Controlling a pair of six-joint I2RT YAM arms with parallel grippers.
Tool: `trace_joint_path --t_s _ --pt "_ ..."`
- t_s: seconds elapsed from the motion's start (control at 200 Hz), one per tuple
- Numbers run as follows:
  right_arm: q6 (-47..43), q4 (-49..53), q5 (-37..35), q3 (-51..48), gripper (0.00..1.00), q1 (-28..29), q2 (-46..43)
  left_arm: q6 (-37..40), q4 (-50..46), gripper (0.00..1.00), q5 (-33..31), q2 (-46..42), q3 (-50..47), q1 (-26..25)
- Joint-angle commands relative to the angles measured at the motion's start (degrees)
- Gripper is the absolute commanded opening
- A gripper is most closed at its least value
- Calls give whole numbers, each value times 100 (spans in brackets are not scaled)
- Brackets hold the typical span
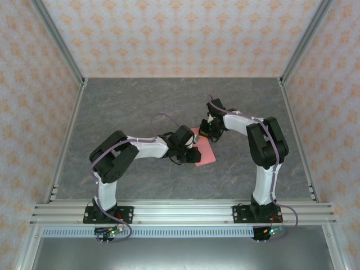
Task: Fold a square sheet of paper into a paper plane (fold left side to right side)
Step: First fold the square sheet of paper in half at the center of the table, then hold the square sheet of paper at the center of the table.
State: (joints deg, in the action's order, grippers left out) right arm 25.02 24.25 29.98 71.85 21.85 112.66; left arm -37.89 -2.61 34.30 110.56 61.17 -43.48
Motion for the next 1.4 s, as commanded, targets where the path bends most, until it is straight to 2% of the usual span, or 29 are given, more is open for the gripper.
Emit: trace_joint_path --t_s 0.0,0.165,0.626,0.916,1.006,1.156,1.251,1.396 --pt "26 524 -546 -199 6 3 97 26 -304 16 109 143 185 -2" --pt "24 550 -564 -181 6 -3 98 -135 -284 16 242 204 -3 -17" --pt "22 557 -592 -190 6 -4 124 -303 -99 16 147 -80 -868 -551" --pt "65 516 -607 -274 6 1 49 -344 51 16 243 -769 -1053 -573" --pt "131 438 -623 -387 6 -21 -94 -363 6 16 226 -1144 -1038 -453" --pt "205 252 -533 -529 6 -63 -328 -381 -72 16 339 -1455 -920 67" --pt "253 -4 -251 -567 6 -62 -447 -300 -123 16 374 -1244 -565 291" --pt "281 -52 -127 -532 6 -49 -545 -198 -81 16 402 -678 113 341"
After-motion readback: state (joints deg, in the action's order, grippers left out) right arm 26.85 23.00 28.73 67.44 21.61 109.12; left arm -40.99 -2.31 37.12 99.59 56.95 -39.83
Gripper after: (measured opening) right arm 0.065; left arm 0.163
